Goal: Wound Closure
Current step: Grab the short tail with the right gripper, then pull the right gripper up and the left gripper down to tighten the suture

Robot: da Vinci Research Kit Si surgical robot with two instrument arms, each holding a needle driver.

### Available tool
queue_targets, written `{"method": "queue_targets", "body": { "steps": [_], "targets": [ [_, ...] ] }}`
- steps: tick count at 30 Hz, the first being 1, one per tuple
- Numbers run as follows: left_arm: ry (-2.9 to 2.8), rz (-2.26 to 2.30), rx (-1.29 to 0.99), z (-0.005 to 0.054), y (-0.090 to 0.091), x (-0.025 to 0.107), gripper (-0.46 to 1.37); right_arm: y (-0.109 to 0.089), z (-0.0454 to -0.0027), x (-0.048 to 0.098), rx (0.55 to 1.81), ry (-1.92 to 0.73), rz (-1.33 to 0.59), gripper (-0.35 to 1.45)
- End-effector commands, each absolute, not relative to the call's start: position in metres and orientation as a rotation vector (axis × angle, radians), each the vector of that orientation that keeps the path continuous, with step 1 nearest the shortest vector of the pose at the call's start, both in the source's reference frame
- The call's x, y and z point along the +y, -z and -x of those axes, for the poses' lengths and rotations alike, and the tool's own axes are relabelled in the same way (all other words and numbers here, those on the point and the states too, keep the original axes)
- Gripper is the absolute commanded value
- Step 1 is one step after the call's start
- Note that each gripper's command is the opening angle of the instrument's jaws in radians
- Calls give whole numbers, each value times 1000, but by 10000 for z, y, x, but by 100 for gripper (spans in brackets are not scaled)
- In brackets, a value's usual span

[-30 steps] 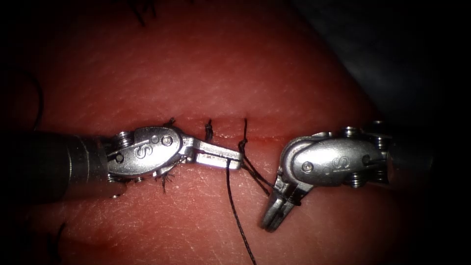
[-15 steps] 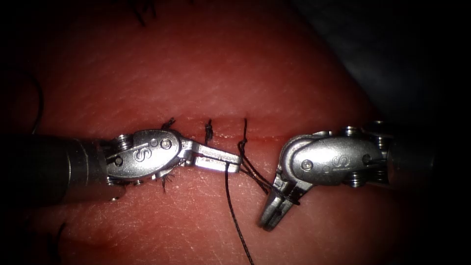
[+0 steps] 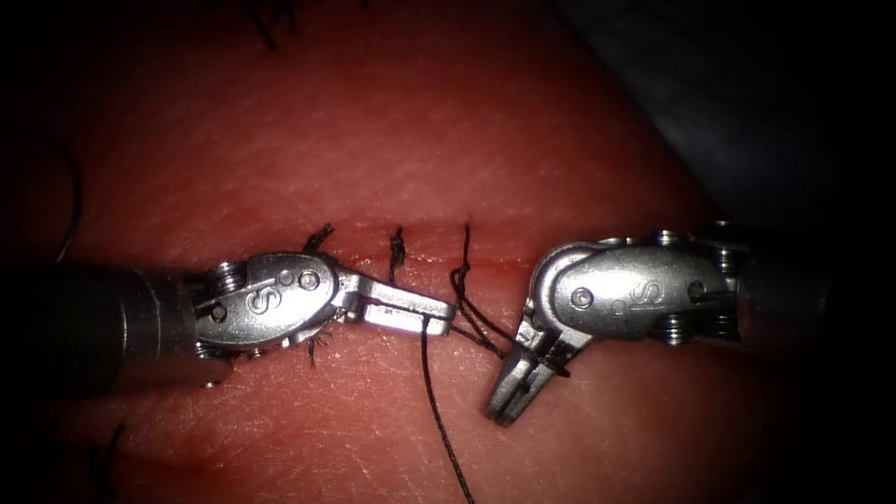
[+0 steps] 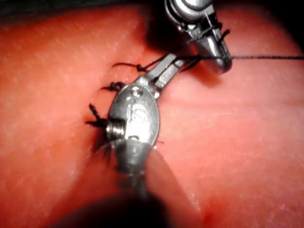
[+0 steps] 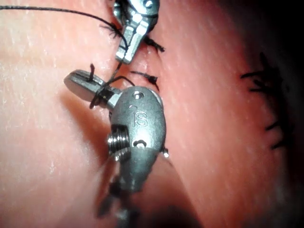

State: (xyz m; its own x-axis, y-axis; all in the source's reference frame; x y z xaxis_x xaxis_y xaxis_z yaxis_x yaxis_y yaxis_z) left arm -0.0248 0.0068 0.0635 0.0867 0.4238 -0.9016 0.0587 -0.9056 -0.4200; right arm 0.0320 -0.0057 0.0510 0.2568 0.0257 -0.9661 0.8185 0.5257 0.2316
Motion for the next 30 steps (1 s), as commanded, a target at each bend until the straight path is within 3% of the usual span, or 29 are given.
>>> {"method": "queue_targets", "body": {
  "steps": [1,16,30],
  "targets": [
    [-1893,2100,-491,248,-634,67,-35,-511,-321,-55,1204,631,-880,-35],
    [-1890,2112,-502,248,-615,47,-35,-521,-319,-6,1228,417,-879,-35],
    [-1896,2116,-499,249,-605,18,-35,-554,-310,43,1105,106,-767,-35]
  ]
}}
